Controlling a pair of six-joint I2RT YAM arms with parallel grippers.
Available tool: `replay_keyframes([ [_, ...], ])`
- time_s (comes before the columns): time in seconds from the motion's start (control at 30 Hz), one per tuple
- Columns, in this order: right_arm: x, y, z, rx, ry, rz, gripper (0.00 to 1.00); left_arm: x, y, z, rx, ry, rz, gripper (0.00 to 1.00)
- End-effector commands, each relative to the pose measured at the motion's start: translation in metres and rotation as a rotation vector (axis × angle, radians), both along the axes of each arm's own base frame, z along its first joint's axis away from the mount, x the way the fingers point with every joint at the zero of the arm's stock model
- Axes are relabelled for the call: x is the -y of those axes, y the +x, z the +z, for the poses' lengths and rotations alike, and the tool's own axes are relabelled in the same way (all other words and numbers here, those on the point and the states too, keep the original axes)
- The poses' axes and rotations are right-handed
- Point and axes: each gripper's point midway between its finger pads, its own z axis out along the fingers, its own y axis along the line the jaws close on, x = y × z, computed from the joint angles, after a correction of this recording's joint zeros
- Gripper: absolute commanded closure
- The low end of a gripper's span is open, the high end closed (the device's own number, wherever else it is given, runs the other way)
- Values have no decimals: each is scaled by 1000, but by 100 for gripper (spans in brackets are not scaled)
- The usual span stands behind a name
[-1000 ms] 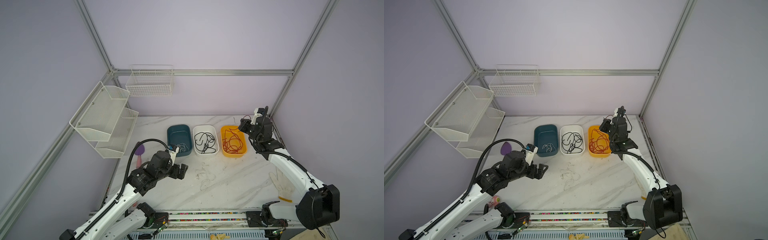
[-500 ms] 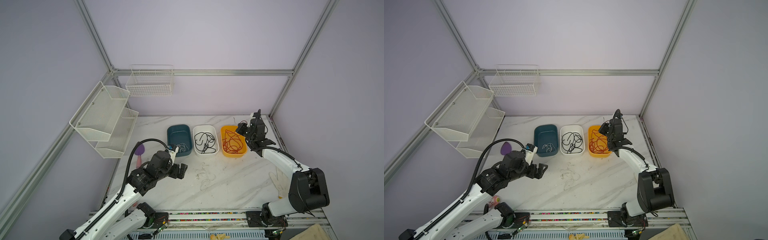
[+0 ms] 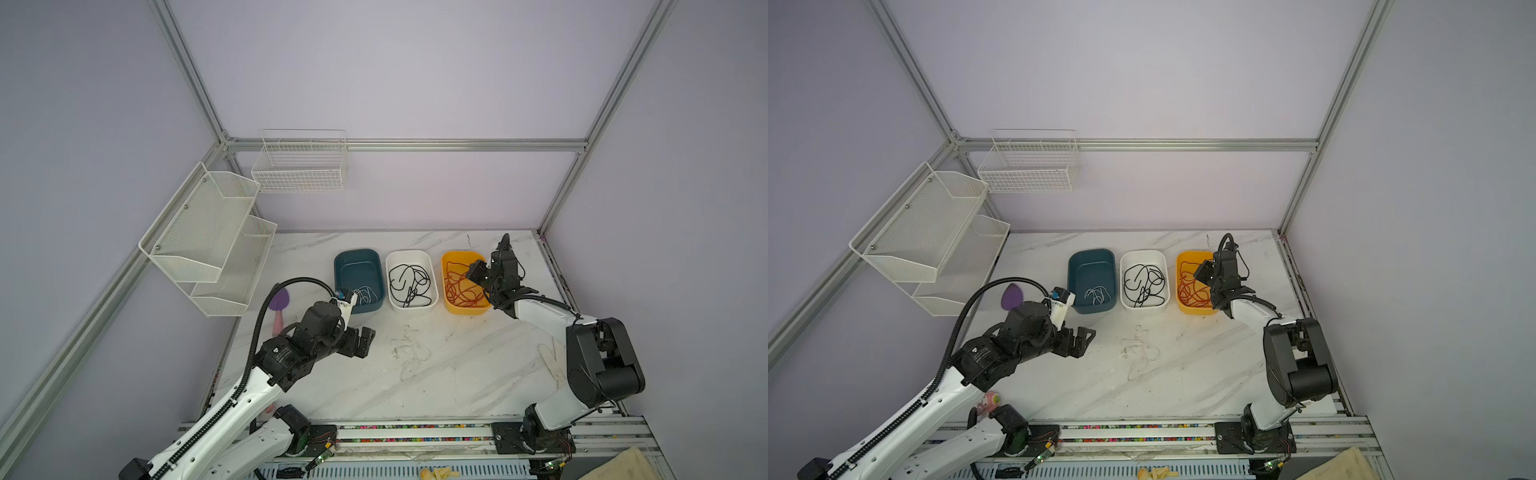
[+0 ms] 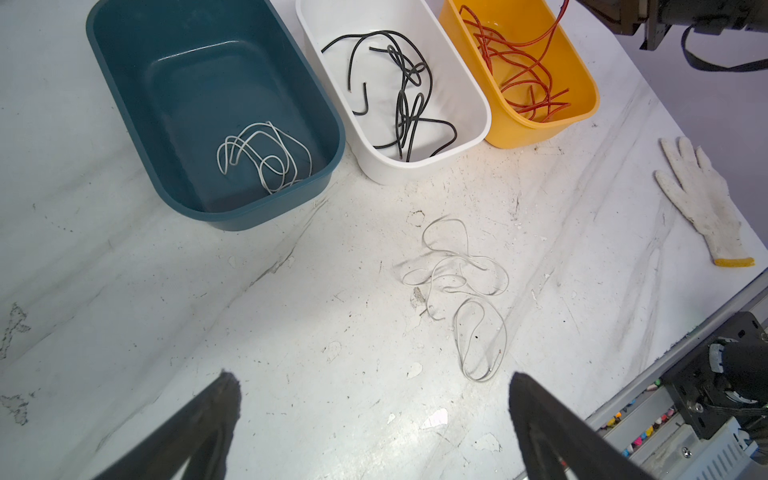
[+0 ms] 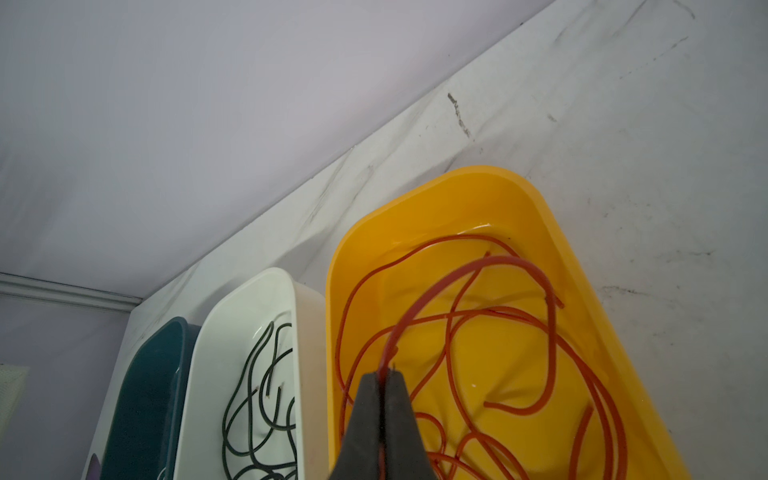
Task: Untangle the cables
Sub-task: 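Raise the red wire over the yellow bin while the left draws back, then open the right gripper to drop the red wire into the yellow bin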
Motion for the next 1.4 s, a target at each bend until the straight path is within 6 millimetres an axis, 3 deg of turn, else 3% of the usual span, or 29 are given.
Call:
replay_keyframes([
  [0.0,1,3,-5,4,24,-8,100,1,-1,-12,-4,14,-14,0],
  [0.17,-1,2,-20,-33,23,2,100,2,-1,-13,-8,15,-16,0],
  [0.43,0,1,-17,-38,10,0,97,3,-1,-14,-18,13,-19,0],
  [0.73,-1,-2,14,0,12,13,73,9,-2,-18,-62,-21,-12,0],
  [1.03,-2,-13,37,22,14,38,55,29,-9,-38,-213,-110,-6,0],
  [1.37,-3,-35,64,52,8,84,48,54,-10,-66,-292,-154,0,1],
])
